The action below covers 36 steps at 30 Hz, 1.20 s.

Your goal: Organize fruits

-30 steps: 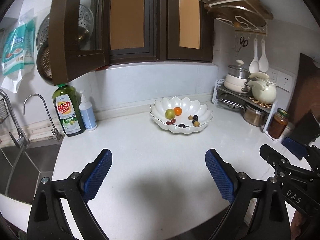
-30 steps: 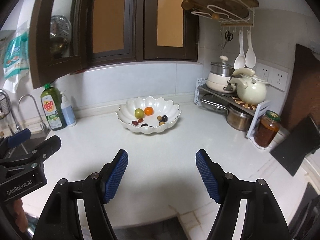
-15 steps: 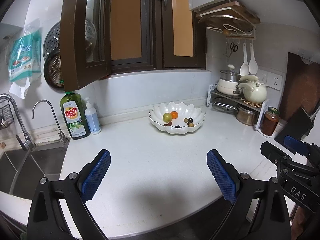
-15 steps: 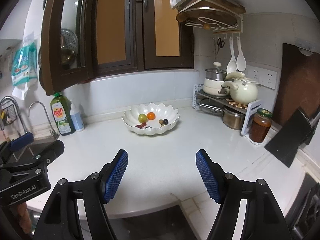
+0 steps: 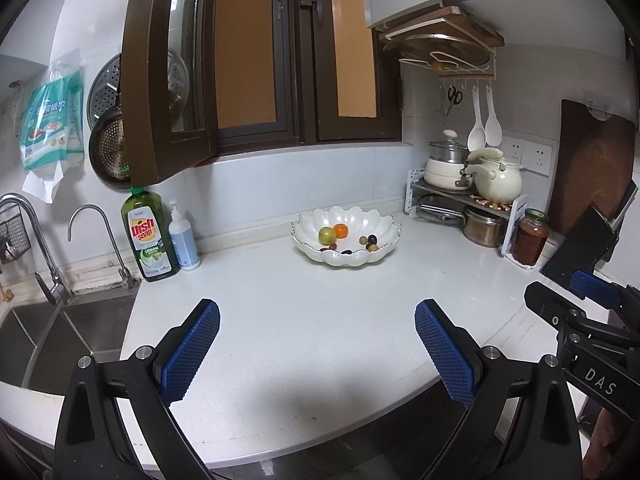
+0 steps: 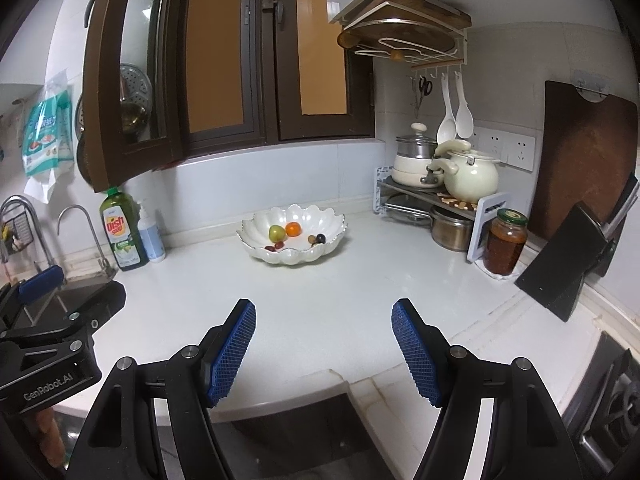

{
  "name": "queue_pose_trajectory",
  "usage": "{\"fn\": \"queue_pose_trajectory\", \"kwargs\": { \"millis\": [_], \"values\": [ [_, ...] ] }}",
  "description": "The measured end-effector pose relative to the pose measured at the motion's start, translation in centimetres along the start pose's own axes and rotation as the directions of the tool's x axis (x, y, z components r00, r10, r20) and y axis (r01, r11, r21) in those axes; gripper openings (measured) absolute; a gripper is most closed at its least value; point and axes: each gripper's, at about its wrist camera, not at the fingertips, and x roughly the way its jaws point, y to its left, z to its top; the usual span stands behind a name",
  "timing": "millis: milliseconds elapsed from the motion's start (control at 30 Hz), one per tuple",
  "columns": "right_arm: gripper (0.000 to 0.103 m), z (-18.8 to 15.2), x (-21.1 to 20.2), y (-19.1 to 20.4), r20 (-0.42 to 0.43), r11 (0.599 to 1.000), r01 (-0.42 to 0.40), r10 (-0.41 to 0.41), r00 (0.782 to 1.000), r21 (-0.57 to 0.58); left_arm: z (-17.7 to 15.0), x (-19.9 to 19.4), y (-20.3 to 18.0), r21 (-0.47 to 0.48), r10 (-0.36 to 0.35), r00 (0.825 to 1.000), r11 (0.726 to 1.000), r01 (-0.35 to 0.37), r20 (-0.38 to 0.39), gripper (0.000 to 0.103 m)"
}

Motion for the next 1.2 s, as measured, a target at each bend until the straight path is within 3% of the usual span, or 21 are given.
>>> {"fn": "queue_pose_trajectory", "kwargs": {
  "millis": [1200],
  "values": [
    [0.072, 0.0, -1.5, 0.1, 0.016, 1.0, -0.008, 0.008, 1.0, -0.006, 0.2, -1.6, -0.8, 0.013, -0.017, 1.0, 1.0, 0.017, 0.024, 0.103]
  ]
}}
